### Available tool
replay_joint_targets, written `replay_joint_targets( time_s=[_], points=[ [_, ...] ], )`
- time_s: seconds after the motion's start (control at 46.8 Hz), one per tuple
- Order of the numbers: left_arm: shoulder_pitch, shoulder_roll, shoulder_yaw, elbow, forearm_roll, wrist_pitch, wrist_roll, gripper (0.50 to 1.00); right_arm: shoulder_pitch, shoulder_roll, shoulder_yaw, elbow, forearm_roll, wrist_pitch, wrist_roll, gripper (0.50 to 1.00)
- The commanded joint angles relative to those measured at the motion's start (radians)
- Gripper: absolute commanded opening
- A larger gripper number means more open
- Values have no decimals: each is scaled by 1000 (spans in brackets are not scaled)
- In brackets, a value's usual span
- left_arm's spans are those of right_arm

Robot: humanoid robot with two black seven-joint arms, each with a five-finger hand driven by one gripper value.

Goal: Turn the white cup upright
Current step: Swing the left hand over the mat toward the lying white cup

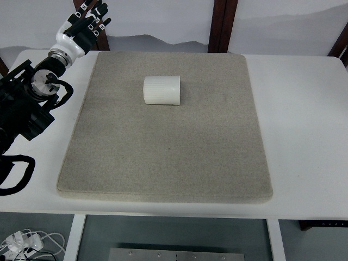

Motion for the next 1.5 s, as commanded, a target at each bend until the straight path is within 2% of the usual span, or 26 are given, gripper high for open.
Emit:
replay_joint_targets(
  time_s=[0.0, 0.321, 0.491, 0.812, 1.068, 1.175, 1.474],
  points=[
    [-7, 0, 2, -2, 290, 2, 0, 994, 0, 0, 0, 0, 0, 0, 0, 952],
    [-35, 2, 60, -3, 348, 3, 0, 994, 0, 0, 2, 0, 0, 0, 0, 952],
    [-61, 2, 111, -6, 462, 2, -1, 994, 0, 0, 0, 0, 0, 0, 0, 952],
    [-61, 42, 131, -143, 804, 0, -1, 992, 0, 0, 0, 0, 0, 0, 0, 952],
    [-98, 103, 336, -272, 971, -1, -1, 988, 0, 0, 0, 0, 0, 0, 0, 952],
    [-111, 105, 399, -285, 1035, 2, -1, 984, 0, 0, 0, 0, 0, 0, 0, 952],
    [-118, 91, 404, -292, 1207, 3, 19, 973, 0, 0, 2, 0, 0, 0, 0, 952]
  ],
)
